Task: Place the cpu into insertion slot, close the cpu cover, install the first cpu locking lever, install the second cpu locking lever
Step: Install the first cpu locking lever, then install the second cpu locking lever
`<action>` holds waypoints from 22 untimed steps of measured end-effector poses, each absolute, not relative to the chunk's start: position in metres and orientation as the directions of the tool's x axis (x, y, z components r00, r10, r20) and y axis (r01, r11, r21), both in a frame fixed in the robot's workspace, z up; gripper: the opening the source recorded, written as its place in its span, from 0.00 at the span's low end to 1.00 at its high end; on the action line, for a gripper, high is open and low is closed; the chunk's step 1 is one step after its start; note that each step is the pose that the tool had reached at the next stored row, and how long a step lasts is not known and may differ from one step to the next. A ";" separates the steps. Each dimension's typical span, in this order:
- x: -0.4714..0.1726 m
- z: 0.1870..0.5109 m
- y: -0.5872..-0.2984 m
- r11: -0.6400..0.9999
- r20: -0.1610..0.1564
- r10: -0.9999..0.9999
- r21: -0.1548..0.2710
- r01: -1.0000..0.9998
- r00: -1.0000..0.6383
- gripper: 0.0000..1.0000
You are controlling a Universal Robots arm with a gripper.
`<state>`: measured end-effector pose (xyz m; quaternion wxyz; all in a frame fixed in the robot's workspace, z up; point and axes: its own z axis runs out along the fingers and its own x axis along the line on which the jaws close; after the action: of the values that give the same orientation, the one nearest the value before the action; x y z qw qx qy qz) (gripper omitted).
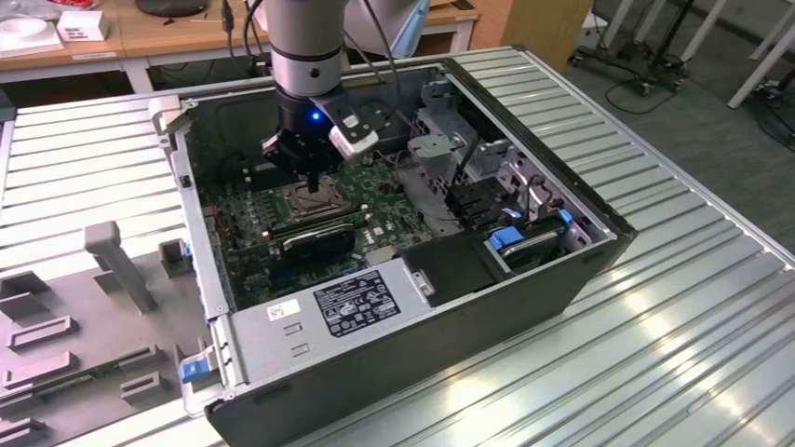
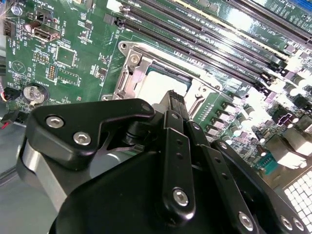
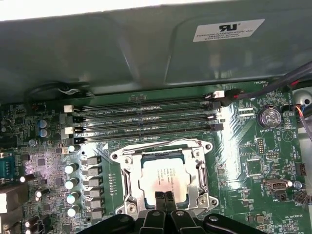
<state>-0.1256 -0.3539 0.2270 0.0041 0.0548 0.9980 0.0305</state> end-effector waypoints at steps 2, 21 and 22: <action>-0.126 0.227 -0.354 0.992 -0.005 0.107 0.061 0.107 -0.994 0.11; -0.126 0.229 -0.353 0.993 -0.006 0.104 0.060 0.104 -0.995 0.11; -0.126 0.229 -0.353 0.993 -0.006 0.104 0.060 0.104 -0.995 0.11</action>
<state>-0.1256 -0.3528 0.2291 0.0043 0.0520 0.9982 0.0300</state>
